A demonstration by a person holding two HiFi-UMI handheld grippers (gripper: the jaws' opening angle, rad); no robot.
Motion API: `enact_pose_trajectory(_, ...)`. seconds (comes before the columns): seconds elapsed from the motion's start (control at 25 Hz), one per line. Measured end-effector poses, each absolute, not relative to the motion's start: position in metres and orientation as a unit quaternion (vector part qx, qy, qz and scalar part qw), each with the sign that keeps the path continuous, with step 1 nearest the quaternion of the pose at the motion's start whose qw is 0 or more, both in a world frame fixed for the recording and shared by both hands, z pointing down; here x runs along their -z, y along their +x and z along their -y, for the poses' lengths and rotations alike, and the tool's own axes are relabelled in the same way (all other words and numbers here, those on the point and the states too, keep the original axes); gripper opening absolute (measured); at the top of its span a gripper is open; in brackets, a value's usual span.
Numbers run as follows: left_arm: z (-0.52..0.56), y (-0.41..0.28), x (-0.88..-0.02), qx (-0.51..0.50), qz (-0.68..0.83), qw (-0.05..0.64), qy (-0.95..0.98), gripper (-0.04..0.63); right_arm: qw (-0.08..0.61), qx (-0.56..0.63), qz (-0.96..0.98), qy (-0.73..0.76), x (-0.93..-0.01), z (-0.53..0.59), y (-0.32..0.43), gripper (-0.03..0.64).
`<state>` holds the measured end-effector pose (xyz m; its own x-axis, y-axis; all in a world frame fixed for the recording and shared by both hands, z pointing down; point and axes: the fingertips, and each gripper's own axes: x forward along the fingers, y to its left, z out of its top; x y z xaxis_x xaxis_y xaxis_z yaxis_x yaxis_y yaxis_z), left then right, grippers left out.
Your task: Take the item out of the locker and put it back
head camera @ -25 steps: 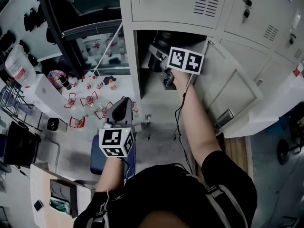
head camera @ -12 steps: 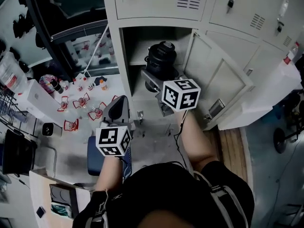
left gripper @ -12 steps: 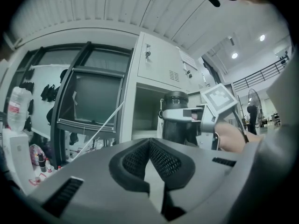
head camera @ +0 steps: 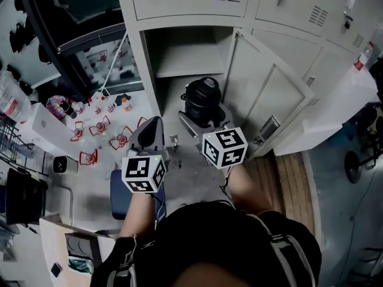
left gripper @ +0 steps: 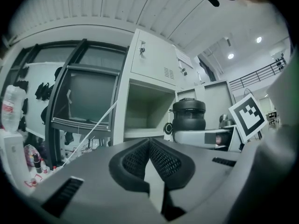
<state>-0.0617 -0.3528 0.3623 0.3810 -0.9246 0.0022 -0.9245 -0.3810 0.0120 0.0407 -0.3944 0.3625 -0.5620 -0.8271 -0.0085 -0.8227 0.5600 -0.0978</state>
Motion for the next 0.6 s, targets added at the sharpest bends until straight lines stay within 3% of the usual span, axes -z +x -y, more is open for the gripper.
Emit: enact_pose_trajectory(0.6, 0.3555, -0.0625, -0.3610, 0.001, 0.557, 0.003, 0.831, 0.012, 0.023, 0.064, -0.882, -0.466, -0.3714, 0.4003, 0.0458, 0.448)
